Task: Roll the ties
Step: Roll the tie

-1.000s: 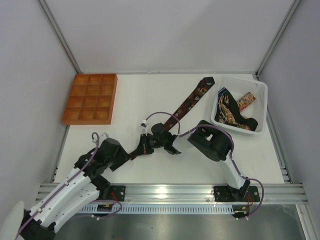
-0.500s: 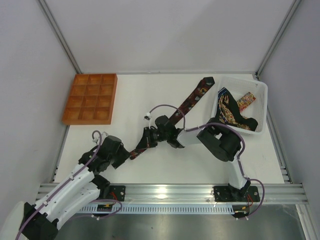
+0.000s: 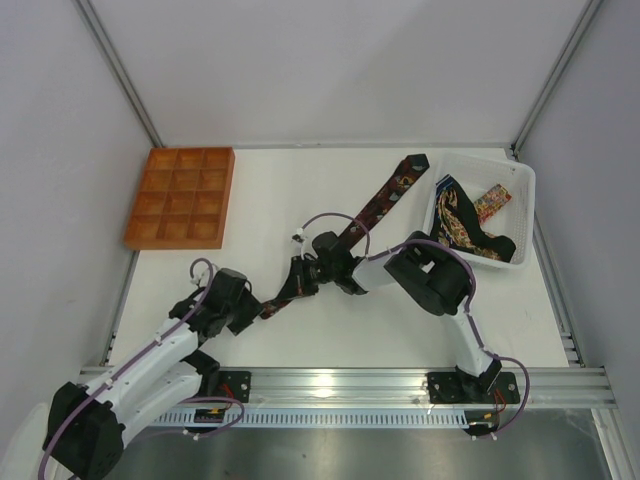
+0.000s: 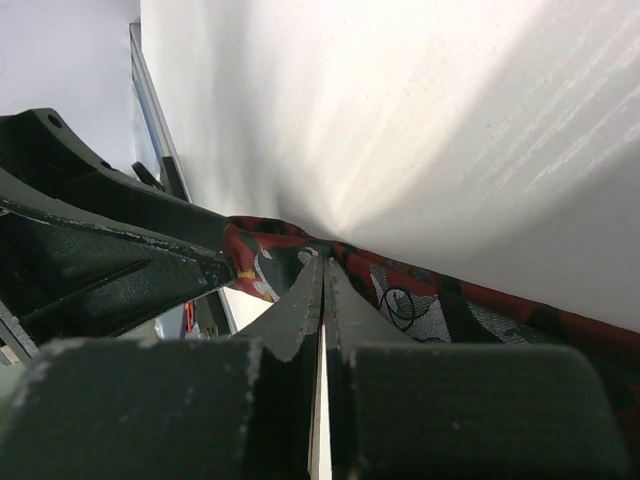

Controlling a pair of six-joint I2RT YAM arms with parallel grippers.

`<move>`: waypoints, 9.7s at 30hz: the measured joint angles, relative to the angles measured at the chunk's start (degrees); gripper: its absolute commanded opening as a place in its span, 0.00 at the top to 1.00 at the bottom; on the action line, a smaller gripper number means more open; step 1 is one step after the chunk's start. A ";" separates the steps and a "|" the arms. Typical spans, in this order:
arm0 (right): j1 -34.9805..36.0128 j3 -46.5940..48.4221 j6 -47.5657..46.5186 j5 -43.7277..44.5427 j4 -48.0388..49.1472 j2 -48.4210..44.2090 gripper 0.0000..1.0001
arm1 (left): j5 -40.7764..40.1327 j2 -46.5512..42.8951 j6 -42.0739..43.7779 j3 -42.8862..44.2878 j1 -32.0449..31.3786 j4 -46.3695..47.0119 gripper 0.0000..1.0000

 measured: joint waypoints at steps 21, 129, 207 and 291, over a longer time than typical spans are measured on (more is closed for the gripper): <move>0.31 1.64 -1.92 -0.57 0.52 1.42 1.00 | -0.04 4.61 4.68 1.42 0.26 3.41 1.00; -2.60 4.55 -10.08 2.93 -17.46 -3.48 1.00 | 3.39 11.85 16.59 13.14 -1.44 4.81 1.00; -11.87 11.28 -7.78 -13.49 -26.86 -5.29 1.00 | 6.71 18.91 18.62 -1.49 -6.27 39.43 0.44; -7.06 13.66 -15.17 -13.66 -33.03 1.92 1.00 | 3.02 9.81 -3.82 -5.31 -4.74 25.94 0.99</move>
